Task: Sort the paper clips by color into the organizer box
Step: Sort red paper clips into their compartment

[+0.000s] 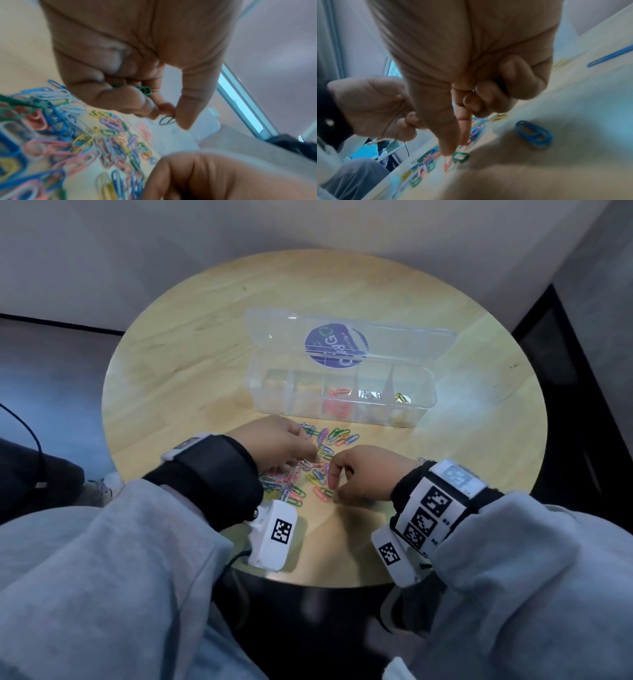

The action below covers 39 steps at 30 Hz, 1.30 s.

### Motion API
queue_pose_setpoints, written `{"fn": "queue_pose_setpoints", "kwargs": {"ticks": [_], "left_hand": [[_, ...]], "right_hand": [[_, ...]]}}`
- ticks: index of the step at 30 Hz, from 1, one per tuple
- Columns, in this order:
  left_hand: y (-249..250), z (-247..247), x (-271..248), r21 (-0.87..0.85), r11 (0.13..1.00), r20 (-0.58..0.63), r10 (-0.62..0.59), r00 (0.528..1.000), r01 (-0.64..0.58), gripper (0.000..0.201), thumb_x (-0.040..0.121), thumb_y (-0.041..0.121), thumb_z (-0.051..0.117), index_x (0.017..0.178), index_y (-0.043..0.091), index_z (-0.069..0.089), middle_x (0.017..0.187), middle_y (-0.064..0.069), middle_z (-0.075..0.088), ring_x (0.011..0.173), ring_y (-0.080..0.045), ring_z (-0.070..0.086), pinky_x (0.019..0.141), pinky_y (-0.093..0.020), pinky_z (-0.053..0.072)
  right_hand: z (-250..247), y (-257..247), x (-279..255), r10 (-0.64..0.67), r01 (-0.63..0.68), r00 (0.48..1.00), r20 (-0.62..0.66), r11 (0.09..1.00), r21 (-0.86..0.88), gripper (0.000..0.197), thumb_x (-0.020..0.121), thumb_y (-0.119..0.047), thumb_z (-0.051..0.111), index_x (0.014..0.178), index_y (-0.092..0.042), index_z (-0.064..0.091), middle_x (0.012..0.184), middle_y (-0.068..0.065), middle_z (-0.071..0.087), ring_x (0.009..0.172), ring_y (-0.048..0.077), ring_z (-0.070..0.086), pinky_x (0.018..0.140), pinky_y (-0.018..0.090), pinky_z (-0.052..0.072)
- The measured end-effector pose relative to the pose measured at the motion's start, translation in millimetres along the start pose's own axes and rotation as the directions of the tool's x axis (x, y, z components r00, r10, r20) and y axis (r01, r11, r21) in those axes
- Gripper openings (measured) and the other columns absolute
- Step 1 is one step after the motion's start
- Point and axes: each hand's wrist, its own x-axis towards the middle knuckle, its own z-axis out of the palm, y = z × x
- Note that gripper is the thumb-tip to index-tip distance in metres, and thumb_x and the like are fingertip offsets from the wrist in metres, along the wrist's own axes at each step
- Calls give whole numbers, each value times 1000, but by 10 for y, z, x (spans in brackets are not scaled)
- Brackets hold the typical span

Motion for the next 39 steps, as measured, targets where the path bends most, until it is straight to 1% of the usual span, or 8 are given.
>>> {"fn": "queue_pose_setpoints", "kwargs": {"ticks": [4, 10, 13, 18, 21, 26, 30, 39], "left_hand": [[1, -60, 9, -336, 942, -25, 9, 1000, -17, 30, 82, -5, 61, 62, 11, 46, 46, 1, 48, 38, -7, 42, 37, -12, 35], [9, -38, 6, -522, 852, -35, 18, 999, -33, 30, 84, -10, 52, 66, 13, 46, 41, 3, 52, 34, -4, 43, 35, -11, 34], [29, -43, 3, -606, 796, -25, -31, 999, 10, 23, 88, -5, 46, 78, 13, 56, 47, 2, 54, 36, -3, 45, 36, -11, 37], [74, -74, -8, -683, 729, 37, -42, 998, 56, 22, 90, 3, 39, 87, 11, 59, 63, -1, 46, 38, -4, 47, 38, -12, 41], [111, -113, -5, -752, 658, 20, -43, 999, 44, 22, 94, 15, 38, 83, 10, 57, 66, -3, 47, 42, -8, 50, 40, -13, 43], [158, -194, 25, -828, 560, -35, -57, 998, 3, 39, 97, 39, 35, 90, 6, 55, 84, -15, 57, 71, -22, 59, 54, -24, 56], [217, -262, 40, -841, 541, -26, -23, 999, -10, 44, 97, 44, 33, 97, 5, 55, 99, -20, 58, 89, -28, 60, 76, -35, 52], [366, -475, 158, -856, 513, -38, 49, 998, -57, 49, 95, 48, 34, 100, 5, 56, 113, -22, 54, 107, -31, 56, 83, -35, 49]], "right_hand": [[37, -55, 32, -39, 39, 999, 2, 992, -124, 10, 80, -26, 68, 83, -25, 59, 64, -11, 43, 57, 5, 41, 49, 20, 28], [29, -129, 92, -16, 38, 996, 84, 964, -265, 18, 84, -16, 60, 98, -13, 69, 80, -1, 55, 78, 19, 53, 59, 25, 40], [8, -143, 54, 5, 32, 993, 119, 952, -305, 12, 84, -12, 56, 88, -16, 67, 82, 1, 56, 76, 19, 53, 52, 21, 37], [-151, -11, 19, -54, 56, 998, 33, 997, -55, 6, 77, -11, 59, 72, -13, 62, 66, -1, 58, 60, 13, 51, 61, 29, 48], [-284, 86, 35, -33, 38, 999, -25, 970, 240, 19, 79, -7, 64, 66, -17, 54, 58, -3, 56, 47, 7, 50, 51, 20, 46], [-367, 144, 57, -12, 25, 1000, -23, 709, 705, 23, 85, 9, 53, 85, -14, 57, 60, 4, 51, 48, 13, 52, 45, 17, 48], [-379, 146, 63, -38, 10, 999, 15, 561, 828, 29, 88, 13, 42, 76, -8, 58, 70, 8, 50, 45, 9, 50, 44, 17, 45], [-606, 58, 142, 8, 16, 1000, -18, 149, 989, 24, 92, 5, 31, 88, 3, 55, 76, 13, 53, 56, 15, 59, 55, 19, 56]]}}
